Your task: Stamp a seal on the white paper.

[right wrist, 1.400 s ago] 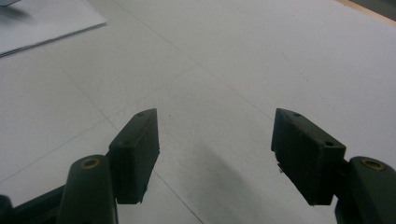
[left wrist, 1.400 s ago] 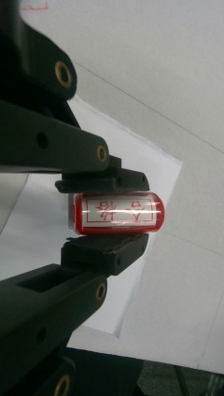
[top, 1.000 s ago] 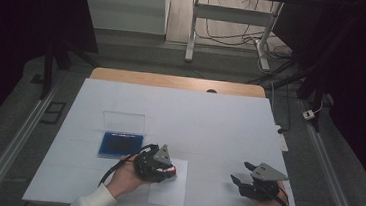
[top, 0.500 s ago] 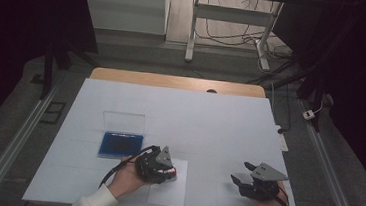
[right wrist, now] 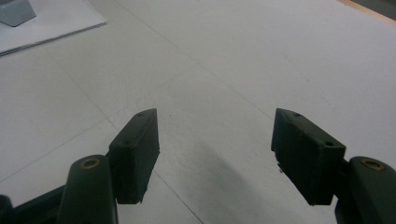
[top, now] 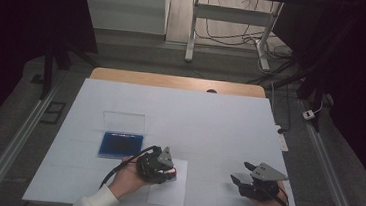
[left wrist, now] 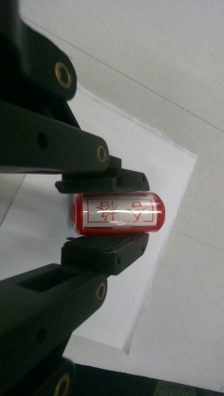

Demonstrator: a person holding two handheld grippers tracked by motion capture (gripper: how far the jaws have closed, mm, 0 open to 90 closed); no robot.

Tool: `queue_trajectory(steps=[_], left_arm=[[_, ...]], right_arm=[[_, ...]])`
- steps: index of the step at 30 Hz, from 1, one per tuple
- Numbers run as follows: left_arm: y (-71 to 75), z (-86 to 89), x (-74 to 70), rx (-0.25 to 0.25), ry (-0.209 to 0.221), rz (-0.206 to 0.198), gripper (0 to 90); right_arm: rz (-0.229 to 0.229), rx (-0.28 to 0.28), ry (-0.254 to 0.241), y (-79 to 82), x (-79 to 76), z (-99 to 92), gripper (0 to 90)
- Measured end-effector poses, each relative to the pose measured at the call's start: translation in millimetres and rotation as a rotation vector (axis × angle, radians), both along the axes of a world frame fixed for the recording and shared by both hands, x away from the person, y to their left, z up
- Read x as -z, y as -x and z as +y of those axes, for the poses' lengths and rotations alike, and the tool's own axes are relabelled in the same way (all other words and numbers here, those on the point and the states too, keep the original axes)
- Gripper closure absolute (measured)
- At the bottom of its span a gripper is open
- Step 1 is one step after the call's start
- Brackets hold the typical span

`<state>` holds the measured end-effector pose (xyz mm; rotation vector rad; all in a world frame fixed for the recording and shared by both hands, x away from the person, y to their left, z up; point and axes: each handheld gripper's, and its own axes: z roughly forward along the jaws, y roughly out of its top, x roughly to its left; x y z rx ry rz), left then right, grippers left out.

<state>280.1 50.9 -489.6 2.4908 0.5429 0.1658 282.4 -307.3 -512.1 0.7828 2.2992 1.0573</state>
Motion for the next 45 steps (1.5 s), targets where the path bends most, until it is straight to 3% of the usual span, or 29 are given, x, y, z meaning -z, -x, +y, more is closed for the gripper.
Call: queue_trajectory(steps=[7,17,31,45], left_arm=[[-1.3,-3.6,-0.7,-0.005,-0.023,0.014,71.2],[-3.6,-11.9,-2.8,-0.006,-0.1,0.035,71.5],[-1.8,-14.6,-2.3,-0.013,-0.118,0.026,71.5],[-1.1,-13.1,-0.6,-0.011,-0.107,0.018,71.5]], right_arm=[[0.001,0.001,0.0,-0.3,0.1,-0.1,31.6],[-0.001,-0.001,0.007,-0.5,0.1,0.5,31.6],[-0.01,-0.005,0.007,0.3,-1.1,2.3,31.6],[-0.012,-0.007,0.005,0.9,-2.4,3.4,31.6]])
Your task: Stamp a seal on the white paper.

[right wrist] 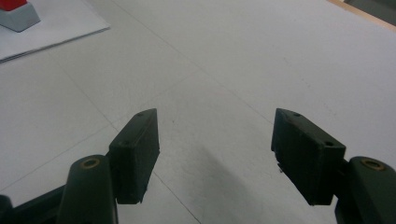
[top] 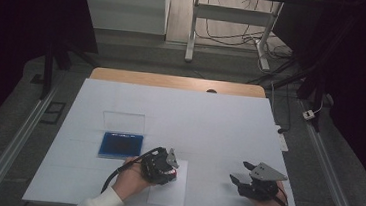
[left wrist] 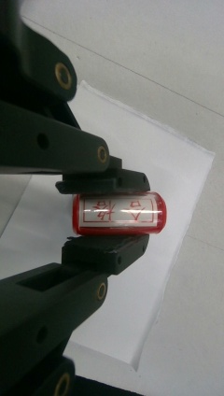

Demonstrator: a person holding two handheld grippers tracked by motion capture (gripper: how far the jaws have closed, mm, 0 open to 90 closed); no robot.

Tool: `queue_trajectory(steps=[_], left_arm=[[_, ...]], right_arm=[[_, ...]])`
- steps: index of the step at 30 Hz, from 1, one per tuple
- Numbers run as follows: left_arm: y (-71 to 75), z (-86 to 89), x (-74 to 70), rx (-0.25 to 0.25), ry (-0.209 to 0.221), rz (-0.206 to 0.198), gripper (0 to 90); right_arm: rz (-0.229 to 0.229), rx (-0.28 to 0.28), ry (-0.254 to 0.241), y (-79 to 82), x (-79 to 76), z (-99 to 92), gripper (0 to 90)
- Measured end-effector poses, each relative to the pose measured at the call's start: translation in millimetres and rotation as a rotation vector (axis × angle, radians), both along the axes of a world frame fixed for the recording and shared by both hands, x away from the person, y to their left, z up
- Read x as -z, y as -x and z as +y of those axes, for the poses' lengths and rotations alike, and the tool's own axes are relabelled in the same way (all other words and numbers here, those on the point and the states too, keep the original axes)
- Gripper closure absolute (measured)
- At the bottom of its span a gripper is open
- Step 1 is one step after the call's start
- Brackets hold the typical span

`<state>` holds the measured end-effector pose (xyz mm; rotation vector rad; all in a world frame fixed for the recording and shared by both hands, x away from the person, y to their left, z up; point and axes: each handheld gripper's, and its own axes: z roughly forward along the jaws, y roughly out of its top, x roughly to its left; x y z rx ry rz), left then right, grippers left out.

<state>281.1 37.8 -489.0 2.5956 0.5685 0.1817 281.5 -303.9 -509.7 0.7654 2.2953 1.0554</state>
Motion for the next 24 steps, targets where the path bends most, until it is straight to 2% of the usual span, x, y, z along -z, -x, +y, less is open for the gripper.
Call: queue_trajectory(steps=[9,12,13,15,24], left_arm=[[0.1,0.7,0.7,-0.001,0.009,-0.001,71.4],[2.0,1.7,1.2,0.015,0.018,-0.03,71.1],[3.5,3.1,0.7,0.015,0.041,-0.043,70.9],[4.0,5.9,-4.3,0.033,0.072,-0.024,70.8],[10.7,16.8,-30.8,0.012,0.182,-0.082,70.7]], right_arm=[[-0.004,0.0,0.009,0.2,-0.1,0.2,31.5],[-0.001,-0.001,-0.002,-0.1,0.1,0.0,31.5],[-0.001,0.0,-0.003,-0.1,-0.1,0.0,31.6],[-0.003,-0.002,-0.003,0.0,-0.3,-0.1,31.6],[-0.005,0.005,-0.006,0.4,-0.2,-2.8,31.6]])
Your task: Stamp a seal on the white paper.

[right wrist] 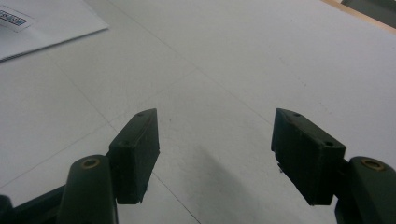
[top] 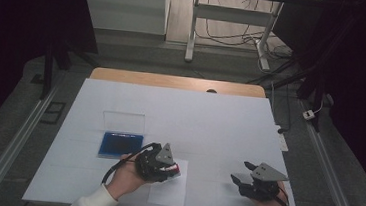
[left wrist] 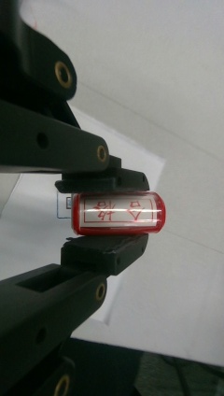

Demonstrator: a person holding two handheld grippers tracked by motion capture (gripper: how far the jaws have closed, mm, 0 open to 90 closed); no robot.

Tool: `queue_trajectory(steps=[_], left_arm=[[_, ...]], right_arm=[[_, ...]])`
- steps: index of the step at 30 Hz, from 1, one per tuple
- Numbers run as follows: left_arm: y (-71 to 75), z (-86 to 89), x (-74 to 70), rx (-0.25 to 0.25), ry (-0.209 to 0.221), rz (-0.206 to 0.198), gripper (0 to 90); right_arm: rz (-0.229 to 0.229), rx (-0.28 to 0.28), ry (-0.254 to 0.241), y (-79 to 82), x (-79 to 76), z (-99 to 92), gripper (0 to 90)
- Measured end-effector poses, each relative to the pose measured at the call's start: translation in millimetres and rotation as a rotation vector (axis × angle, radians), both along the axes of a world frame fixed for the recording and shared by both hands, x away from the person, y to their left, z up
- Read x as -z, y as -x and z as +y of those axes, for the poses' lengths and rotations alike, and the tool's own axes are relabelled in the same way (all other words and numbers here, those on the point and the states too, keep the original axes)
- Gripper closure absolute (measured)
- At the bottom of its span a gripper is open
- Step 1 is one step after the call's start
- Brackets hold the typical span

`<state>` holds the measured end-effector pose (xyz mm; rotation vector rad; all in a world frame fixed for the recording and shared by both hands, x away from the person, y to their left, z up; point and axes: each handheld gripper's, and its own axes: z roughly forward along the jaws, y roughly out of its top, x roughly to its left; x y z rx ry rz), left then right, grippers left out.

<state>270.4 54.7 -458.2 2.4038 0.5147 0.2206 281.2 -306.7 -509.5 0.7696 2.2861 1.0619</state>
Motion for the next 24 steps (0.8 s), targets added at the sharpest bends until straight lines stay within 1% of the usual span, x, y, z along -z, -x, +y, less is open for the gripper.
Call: queue_trajectory(steps=[5,8,12,20,24], left_arm=[[1.7,8.7,-9.6,-0.008,0.038,-0.012,70.7],[2.0,14.3,-14.5,-0.006,0.069,-0.015,70.7],[2.1,22.6,-19.2,-0.018,0.107,-0.018,70.7],[0.3,33.9,-22.2,-0.04,0.138,-0.015,70.7],[-0.8,38.4,-23.6,-0.05,0.145,-0.017,70.6]], right_arm=[[0.0,-0.004,0.009,-0.4,0.4,0.4,31.5],[0.001,-0.003,0.006,-0.3,0.3,0.5,31.5],[0.0,-0.001,0.005,0.3,0.0,1.0,31.5],[-0.005,-0.002,-0.001,0.2,-0.1,0.2,31.6],[-0.006,-0.003,-0.001,0.3,-0.1,0.6,31.6]])
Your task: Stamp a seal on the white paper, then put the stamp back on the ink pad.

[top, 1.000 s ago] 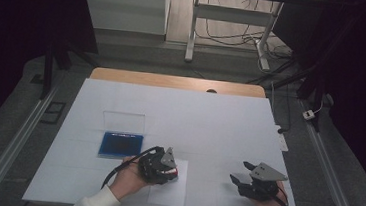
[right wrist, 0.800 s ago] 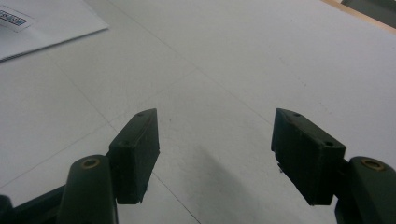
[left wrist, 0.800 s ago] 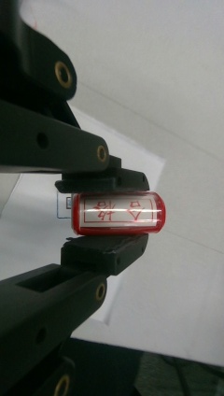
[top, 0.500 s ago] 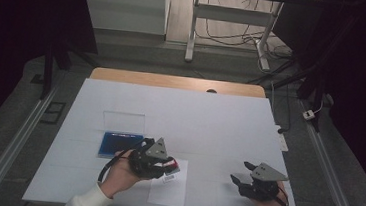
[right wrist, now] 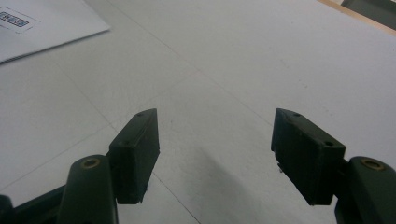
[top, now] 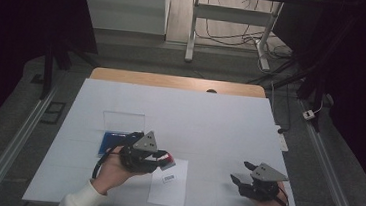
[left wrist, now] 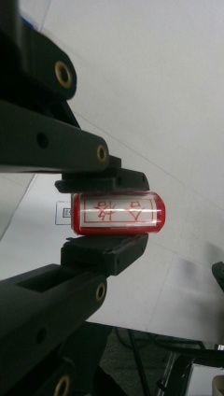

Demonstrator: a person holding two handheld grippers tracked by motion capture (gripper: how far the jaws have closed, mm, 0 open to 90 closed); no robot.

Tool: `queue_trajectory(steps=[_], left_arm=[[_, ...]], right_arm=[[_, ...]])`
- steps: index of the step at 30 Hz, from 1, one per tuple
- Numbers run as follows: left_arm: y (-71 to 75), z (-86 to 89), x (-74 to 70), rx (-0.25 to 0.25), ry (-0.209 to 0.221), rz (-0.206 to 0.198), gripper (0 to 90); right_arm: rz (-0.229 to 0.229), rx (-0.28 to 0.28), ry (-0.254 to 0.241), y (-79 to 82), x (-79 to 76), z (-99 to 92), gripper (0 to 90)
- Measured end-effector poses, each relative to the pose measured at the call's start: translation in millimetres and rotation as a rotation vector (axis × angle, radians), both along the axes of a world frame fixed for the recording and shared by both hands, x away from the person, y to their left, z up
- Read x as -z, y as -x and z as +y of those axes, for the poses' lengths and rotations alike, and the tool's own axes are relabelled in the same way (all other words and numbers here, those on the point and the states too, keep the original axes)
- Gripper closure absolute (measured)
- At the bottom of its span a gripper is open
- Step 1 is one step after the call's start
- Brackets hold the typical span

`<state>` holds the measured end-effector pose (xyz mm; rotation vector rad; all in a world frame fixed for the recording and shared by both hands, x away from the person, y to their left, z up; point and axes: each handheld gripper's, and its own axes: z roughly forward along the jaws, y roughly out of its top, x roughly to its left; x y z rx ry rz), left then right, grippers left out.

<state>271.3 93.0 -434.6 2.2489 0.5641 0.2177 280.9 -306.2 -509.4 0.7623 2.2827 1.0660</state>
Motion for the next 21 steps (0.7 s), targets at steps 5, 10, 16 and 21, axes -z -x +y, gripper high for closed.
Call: queue_trajectory(steps=[5,10,16,21], left_arm=[[-1.6,6.8,-2.0,-0.018,0.015,-0.001,70.6],[-4.5,14.6,-3.6,-0.037,0.023,-0.003,70.6],[-8.3,25.9,-4.1,-0.074,0.026,-0.008,70.6],[-13.8,39.4,-3.1,-0.118,0.036,-0.006,70.7]], right_arm=[[-0.001,0.002,-0.006,0.4,-0.2,-0.1,31.7],[0.001,0.003,-0.004,-0.2,0.0,-0.5,31.7],[0.001,0.004,-0.003,0.0,0.4,-0.4,31.8],[0.001,0.005,-0.002,0.1,0.5,-0.3,31.8]])
